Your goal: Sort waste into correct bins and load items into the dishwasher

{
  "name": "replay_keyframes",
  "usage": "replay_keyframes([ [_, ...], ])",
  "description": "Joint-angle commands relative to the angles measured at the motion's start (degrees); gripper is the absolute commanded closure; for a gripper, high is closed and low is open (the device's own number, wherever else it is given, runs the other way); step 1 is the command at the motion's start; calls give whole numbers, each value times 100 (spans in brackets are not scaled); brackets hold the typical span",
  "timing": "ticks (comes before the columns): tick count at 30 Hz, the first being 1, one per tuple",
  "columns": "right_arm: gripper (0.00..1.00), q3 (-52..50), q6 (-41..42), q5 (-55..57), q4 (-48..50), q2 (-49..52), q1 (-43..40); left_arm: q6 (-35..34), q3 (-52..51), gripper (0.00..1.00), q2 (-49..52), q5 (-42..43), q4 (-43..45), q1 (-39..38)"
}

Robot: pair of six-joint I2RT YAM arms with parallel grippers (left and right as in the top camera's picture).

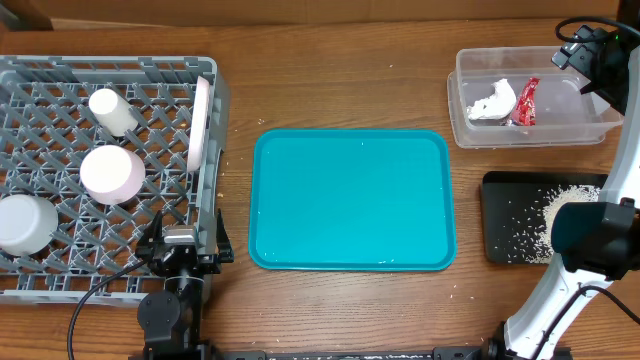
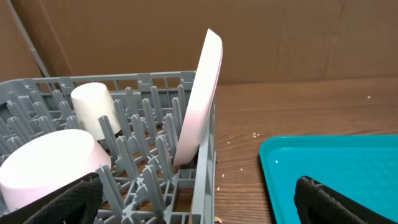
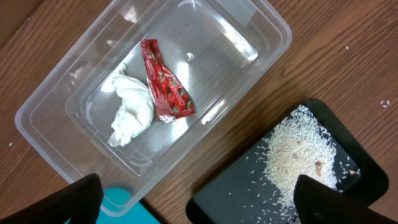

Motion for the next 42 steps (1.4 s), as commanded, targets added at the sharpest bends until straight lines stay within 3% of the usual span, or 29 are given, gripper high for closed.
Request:
replay_keyframes([
  [1, 0, 39, -17, -4, 15, -164, 4, 90, -26, 0, -70, -81, -11, 26],
  [17, 0, 42, -26, 229, -42, -256, 4, 90, -26, 0, -70, -81, -11, 26],
  [24, 0, 42, -35, 420, 240, -1049, 46, 90, -26, 0, -70, -81, -11, 26],
  [29, 0, 42, -24, -122, 907, -1582, 83, 90, -26, 0, -70, -81, -11, 26],
  [35, 0, 39, -94, -505, 1733, -1882, 643, 90, -26, 0, -70, -81, -11, 26],
  [42, 0, 24, -796, -319, 2103, -2240, 1445, 90, -26, 0, -70, -81, -11, 26],
])
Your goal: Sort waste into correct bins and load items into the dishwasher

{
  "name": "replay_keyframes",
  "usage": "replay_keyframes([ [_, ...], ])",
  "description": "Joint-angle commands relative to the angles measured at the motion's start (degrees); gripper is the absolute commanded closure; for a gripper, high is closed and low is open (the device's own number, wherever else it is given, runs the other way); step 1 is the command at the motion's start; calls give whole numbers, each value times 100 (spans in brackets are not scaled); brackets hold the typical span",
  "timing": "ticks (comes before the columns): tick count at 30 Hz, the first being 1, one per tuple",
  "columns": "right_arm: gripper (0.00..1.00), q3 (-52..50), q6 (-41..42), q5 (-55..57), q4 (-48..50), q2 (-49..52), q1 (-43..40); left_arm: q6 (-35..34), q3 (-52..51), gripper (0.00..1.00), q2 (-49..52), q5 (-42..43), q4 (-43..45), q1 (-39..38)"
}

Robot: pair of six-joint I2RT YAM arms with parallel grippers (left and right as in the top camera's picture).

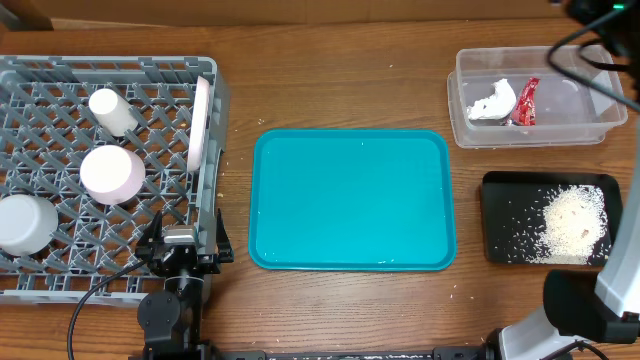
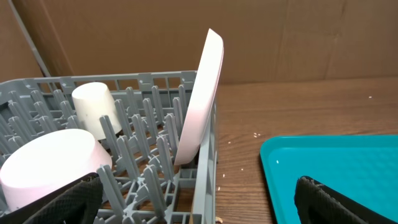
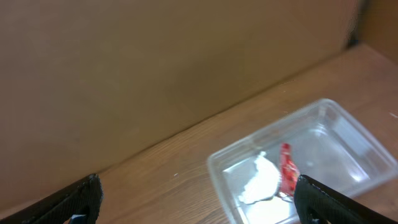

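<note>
The grey dish rack [image 1: 100, 62] on the left holds a white cup [image 1: 110, 110], a pinkish bowl [image 1: 112, 172], another white cup [image 1: 22, 222] and a pink plate [image 1: 201, 122] standing on edge at its right wall. My left gripper [image 2: 199, 202] is open, low at the rack's near right corner [image 2: 205, 180], with the plate [image 2: 200, 99] ahead of it. The teal tray [image 1: 350, 200] holds nothing. A clear bin [image 1: 455, 100] contains a white crumpled napkin [image 1: 493, 100] and a red wrapper [image 1: 525, 100]. My right gripper [image 3: 199, 205] is open and raised, facing the bin [image 3: 336, 155] from the side.
A black tray [image 1: 500, 200] with a pile of rice [image 1: 575, 222] and scattered grains lies at the right front. A brown cardboard wall [image 3: 155, 62] stands behind the table. The right arm's base [image 1: 580, 310] fills the near right corner.
The right arm has left its place over the black tray and bin. Its camera then looked straight down into the bin and now faces the cardboard wall and the bin slantwise. The left arm has not moved.
</note>
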Motion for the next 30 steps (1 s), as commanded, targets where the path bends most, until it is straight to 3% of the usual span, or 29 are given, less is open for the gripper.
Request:
replay_keyframes([
  [1, 1, -31, -341, 188, 79, -382, 179, 90, -26, 0, -70, -63, -11, 26],
  [7, 0, -1298, -343, 190, 901, -1204, 184, 90, -26, 0, -70, -63, -11, 26],
  [11, 0, -3202, -348, -107, 2267, -2170, 184, 90, -26, 0, -70, -63, -11, 26],
  [14, 0, -5377, -382, -527, 3731, -3250, 184, 90, -26, 0, -70, -63, -11, 26],
  [21, 0, -8727, -791, -977, 5836, -5027, 184, 90, -26, 0, -70, -63, -11, 26],
  [30, 0, -11809, -1008, -1349, 7622, -7232, 199, 90, -26, 0, -70, -63, -11, 26],
])
